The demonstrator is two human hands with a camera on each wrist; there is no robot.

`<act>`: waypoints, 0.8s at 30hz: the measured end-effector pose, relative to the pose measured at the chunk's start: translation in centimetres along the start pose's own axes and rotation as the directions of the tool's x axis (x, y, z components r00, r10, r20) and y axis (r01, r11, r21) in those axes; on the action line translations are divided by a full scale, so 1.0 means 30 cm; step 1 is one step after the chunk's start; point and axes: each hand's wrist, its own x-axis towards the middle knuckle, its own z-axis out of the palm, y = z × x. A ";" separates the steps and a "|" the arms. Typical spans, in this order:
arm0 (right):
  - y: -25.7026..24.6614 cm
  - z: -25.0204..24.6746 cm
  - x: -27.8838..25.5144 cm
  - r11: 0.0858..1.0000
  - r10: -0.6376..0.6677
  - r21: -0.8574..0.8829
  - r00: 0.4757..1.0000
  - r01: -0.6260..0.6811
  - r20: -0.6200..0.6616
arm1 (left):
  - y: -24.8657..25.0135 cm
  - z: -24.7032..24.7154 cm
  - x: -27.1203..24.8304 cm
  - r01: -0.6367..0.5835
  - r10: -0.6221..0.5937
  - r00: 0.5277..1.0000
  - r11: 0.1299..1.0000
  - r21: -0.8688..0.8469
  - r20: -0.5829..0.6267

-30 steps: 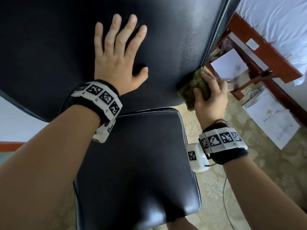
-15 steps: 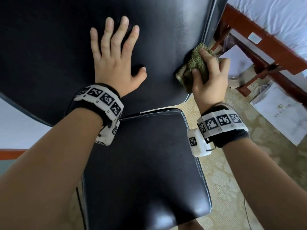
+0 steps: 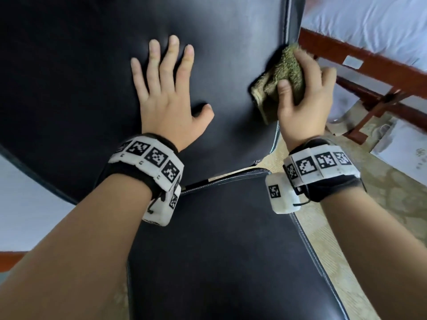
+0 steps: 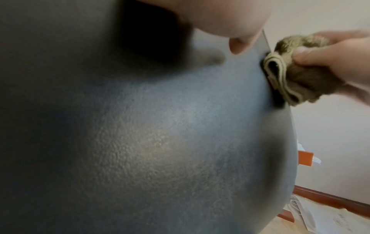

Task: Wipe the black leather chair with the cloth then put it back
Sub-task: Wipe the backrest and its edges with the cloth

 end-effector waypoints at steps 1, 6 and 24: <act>0.007 0.002 -0.019 1.000 0.008 0.002 1.000 -0.007 -0.023 | -0.001 -0.003 -0.002 -0.008 0.008 1.000 1.000 0.002 0.007; -0.006 -0.010 -0.068 0.994 0.114 -0.012 0.991 -0.113 0.070 | -0.012 -0.049 -0.013 -0.035 0.034 0.994 0.999 0.005 0.102; 0.058 -0.060 -0.073 0.969 0.138 -0.236 0.952 -0.073 0.272 | 0.017 -0.063 0.023 -0.026 -0.057 0.912 0.980 0.197 0.406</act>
